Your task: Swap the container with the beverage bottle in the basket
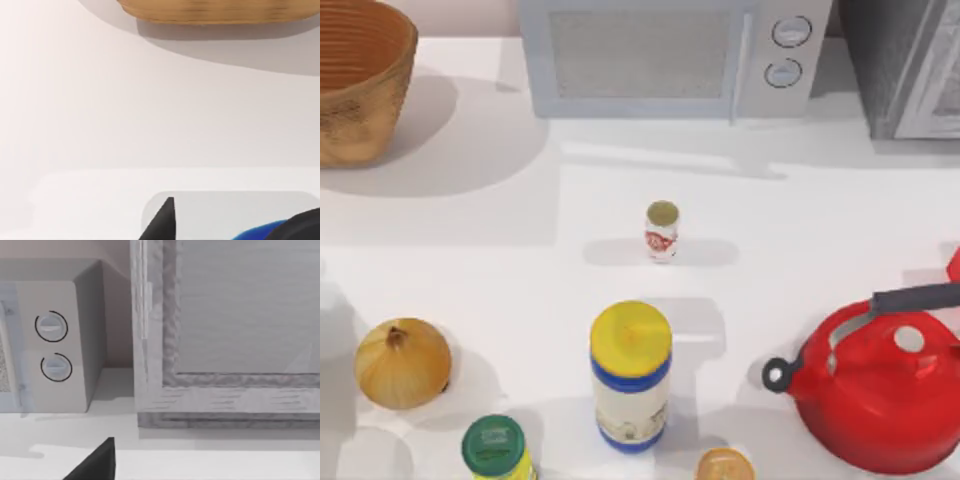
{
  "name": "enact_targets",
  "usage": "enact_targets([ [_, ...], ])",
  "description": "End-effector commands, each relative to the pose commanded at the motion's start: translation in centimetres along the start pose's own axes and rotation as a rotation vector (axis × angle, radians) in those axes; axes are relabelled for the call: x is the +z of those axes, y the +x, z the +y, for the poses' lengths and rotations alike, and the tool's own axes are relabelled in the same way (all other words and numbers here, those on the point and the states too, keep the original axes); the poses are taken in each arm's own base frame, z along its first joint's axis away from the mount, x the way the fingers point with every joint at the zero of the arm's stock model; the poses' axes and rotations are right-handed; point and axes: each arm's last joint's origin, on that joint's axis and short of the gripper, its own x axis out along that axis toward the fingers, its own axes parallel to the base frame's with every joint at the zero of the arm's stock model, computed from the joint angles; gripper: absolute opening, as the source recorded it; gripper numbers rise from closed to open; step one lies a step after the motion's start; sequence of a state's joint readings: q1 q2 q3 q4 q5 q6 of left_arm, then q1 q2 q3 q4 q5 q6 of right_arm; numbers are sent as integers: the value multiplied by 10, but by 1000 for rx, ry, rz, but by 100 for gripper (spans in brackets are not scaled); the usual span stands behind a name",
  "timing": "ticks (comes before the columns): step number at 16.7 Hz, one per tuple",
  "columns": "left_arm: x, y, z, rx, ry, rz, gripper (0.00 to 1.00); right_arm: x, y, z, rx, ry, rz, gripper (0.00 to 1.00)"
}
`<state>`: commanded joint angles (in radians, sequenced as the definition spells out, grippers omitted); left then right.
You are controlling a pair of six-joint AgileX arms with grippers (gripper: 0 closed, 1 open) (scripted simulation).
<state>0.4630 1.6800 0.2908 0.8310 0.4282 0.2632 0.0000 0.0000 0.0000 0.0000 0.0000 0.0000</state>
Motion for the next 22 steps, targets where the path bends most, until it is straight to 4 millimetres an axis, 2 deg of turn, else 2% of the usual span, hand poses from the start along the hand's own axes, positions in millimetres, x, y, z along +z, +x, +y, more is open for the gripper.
enact_targets([
  [4,0,0,0,0,0,0,2,0,0,0,0,0,0,100],
  [5,0,0,0,0,0,0,0,0,0,0,0,0,0,100],
  [12,0,0,0,0,0,0,0,0,0,0,0,0,0,100],
  [13,10,1,3,10,19,-39,0,0,0,0,0,0,0,100],
  [17,17,9,11,35,7,-23,0,0,0,0,0,0,0,100],
  [19,33,17,26,90,7,-39,0,0,0,0,0,0,0,100],
  [22,77,30,62,213,27,-89,0,0,0,0,0,0,0,100],
])
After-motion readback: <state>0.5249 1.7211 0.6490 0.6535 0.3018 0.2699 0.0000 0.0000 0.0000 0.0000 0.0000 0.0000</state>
